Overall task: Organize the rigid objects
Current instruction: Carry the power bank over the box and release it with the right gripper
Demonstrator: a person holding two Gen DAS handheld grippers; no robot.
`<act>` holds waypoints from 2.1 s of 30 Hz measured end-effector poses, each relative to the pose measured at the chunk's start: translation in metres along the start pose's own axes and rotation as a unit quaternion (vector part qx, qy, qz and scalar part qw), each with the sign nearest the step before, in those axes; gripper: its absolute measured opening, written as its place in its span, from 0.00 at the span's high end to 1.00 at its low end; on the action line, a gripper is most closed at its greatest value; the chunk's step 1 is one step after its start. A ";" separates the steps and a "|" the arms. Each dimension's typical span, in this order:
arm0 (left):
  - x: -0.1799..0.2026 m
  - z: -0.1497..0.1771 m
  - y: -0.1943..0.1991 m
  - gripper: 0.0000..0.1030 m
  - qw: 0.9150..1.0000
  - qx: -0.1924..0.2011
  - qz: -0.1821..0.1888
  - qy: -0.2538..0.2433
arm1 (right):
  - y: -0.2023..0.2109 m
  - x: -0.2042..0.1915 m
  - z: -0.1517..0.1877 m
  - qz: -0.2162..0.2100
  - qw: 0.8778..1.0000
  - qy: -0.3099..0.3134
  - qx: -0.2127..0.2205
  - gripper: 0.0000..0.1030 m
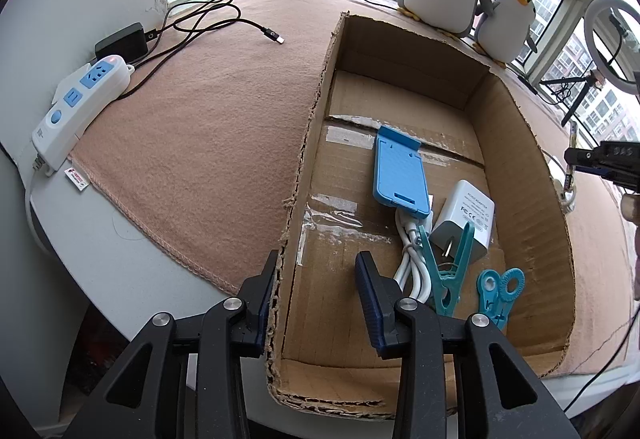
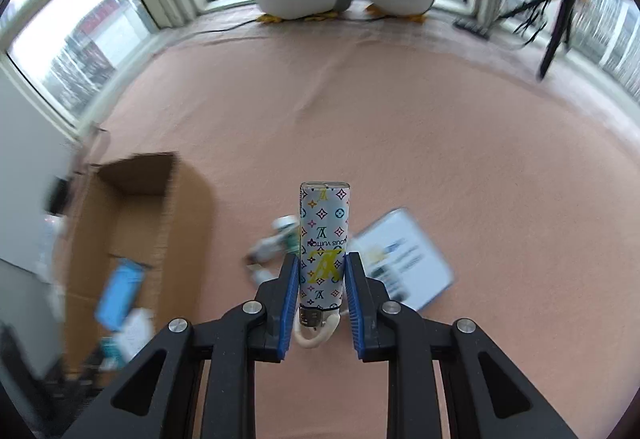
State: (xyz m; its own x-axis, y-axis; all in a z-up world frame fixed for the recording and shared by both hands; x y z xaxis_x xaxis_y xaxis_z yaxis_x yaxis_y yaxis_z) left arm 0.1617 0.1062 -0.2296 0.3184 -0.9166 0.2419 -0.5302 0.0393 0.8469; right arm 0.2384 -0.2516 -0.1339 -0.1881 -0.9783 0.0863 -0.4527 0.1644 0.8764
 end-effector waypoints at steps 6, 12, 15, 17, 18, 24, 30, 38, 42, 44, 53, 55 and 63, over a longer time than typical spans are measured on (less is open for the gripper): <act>0.000 -0.002 0.000 0.63 1.000 -0.001 -0.002 0.001 | 0.007 0.019 -0.005 0.038 0.999 0.012 0.022 0.80; 0.001 -0.001 0.000 0.62 1.000 -0.001 -0.004 0.001 | 0.021 0.039 -0.009 0.025 0.999 -0.015 0.036 0.80; 0.002 -0.001 0.000 0.62 1.000 0.000 -0.005 0.001 | 0.030 0.034 -0.011 0.003 0.999 -0.021 0.041 0.80; 0.002 -0.001 0.000 0.62 1.000 0.000 -0.005 0.001 | 0.037 0.024 -0.013 -0.014 0.999 -0.019 0.047 0.80; 0.002 -0.001 0.000 0.62 1.000 0.000 -0.005 0.001 | 0.042 0.016 -0.015 -0.026 0.998 -0.016 0.052 0.80; 0.002 -0.001 0.000 0.62 1.000 0.000 -0.005 0.002 | 0.058 -0.047 -0.020 -0.087 0.994 0.024 0.062 0.80; 0.002 -0.002 0.000 0.62 1.000 -0.001 -0.006 0.002 | 0.050 -0.113 -0.019 -0.140 0.987 0.066 0.042 0.80; 0.001 -0.003 0.000 0.62 1.000 -0.001 -0.005 0.002 | 0.017 -0.157 -0.007 -0.154 0.984 0.092 0.000 0.80; 0.001 -0.003 0.000 0.62 1.000 -0.001 -0.006 0.002 | 0.004 -0.162 -0.002 -0.145 0.985 0.095 -0.012 0.80; 0.001 -0.003 0.000 0.62 1.000 -0.001 -0.006 0.001 | 0.000 -0.161 -0.001 -0.140 0.986 0.094 -0.014 0.80; 0.001 -0.003 -0.001 0.62 1.000 -0.001 -0.006 0.001 | 0.003 -0.159 -0.005 -0.132 0.986 0.099 -0.003 0.63; 0.001 -0.003 -0.001 0.62 1.000 0.000 -0.007 0.001 | 0.009 -0.158 -0.006 -0.138 0.985 0.098 0.005 0.63; 0.001 -0.003 -0.001 0.62 1.000 0.000 -0.007 0.001 | 0.042 -0.131 -0.002 -0.151 0.984 0.089 0.031 0.63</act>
State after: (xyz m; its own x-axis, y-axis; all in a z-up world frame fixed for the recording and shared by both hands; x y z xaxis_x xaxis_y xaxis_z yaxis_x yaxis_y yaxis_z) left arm 0.1645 0.1066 -0.2288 0.3273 -0.9164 0.2304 -0.5249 0.0264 0.8507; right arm 0.2459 -0.1172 -0.1077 0.1159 -0.9895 -0.0866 -0.5187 -0.1346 0.8443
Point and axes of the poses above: each gripper's, at about its wrist camera, not at the fingertips, and y roughly against the way its jaws point, x to its right, z to its underside, the point moved 9 cm from there along -y, roughly the way its jaws point, and after that the axes turned 7 degrees about y, right-handed, at the moved point
